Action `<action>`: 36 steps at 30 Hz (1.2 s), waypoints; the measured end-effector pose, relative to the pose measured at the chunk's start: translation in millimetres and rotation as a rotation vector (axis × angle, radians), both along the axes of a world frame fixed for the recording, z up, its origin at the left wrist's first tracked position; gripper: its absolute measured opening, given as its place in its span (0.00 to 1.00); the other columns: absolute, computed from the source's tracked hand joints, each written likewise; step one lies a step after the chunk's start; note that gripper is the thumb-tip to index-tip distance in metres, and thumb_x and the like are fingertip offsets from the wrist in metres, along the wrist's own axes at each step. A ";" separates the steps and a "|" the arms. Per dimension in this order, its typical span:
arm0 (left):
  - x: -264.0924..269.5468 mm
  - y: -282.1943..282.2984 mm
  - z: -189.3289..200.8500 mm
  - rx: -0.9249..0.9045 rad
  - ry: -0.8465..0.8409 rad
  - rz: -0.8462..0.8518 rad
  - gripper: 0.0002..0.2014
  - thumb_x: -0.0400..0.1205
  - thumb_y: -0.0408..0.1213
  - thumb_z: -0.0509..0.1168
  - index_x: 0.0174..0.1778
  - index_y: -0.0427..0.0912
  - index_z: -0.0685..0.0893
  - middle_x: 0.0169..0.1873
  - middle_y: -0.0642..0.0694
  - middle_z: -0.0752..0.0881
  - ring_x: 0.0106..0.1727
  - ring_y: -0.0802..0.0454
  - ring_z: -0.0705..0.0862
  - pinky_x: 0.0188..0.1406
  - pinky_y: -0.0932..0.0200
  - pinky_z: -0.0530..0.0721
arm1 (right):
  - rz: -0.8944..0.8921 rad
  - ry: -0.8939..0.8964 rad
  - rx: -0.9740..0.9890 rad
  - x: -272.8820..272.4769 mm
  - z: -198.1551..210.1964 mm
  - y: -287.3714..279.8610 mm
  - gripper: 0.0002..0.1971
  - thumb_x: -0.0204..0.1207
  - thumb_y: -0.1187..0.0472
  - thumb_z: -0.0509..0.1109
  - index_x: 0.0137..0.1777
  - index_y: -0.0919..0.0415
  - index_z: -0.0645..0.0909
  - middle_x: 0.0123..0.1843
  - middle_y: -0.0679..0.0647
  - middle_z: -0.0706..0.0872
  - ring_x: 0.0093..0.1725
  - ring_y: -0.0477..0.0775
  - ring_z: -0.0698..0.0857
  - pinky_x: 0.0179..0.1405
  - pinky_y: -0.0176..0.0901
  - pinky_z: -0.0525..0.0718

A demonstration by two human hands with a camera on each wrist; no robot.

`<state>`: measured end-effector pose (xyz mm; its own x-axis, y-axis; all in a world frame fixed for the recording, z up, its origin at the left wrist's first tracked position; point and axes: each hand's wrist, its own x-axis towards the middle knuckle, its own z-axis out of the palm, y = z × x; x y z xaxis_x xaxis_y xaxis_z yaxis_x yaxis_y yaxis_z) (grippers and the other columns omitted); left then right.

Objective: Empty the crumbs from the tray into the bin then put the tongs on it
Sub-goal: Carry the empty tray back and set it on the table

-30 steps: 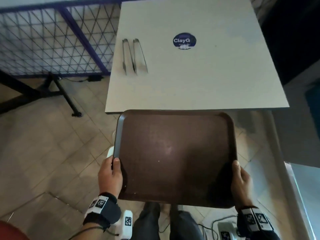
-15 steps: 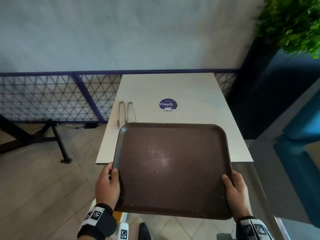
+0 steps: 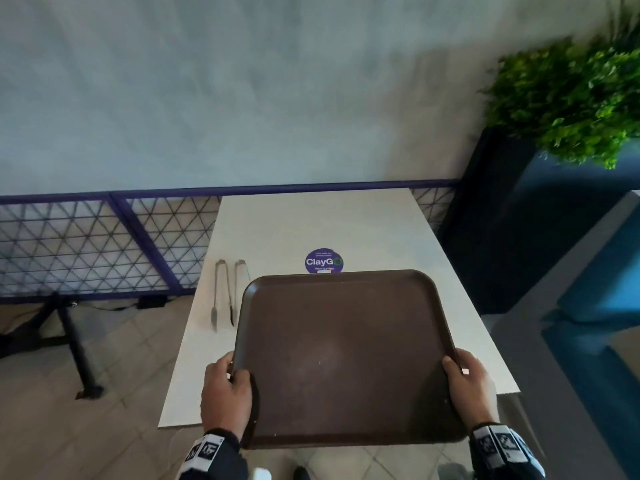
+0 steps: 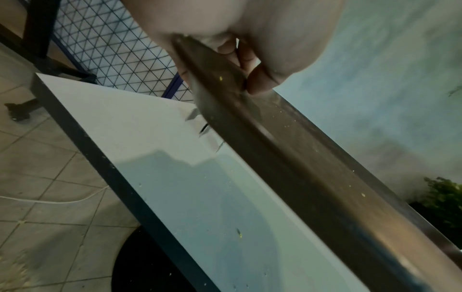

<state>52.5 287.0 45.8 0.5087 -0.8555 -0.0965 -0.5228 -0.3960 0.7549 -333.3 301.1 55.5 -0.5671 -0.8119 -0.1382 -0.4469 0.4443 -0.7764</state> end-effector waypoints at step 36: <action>-25.6 -320.9 -70.1 0.574 -0.435 -0.211 0.13 0.82 0.40 0.64 0.61 0.44 0.80 0.59 0.41 0.82 0.58 0.36 0.85 0.55 0.45 0.83 | 0.391 0.192 0.561 -58.2 -81.4 -364.4 0.07 0.68 0.55 0.76 0.45 0.43 0.83 0.40 0.55 0.92 0.37 0.57 0.90 0.43 0.45 0.88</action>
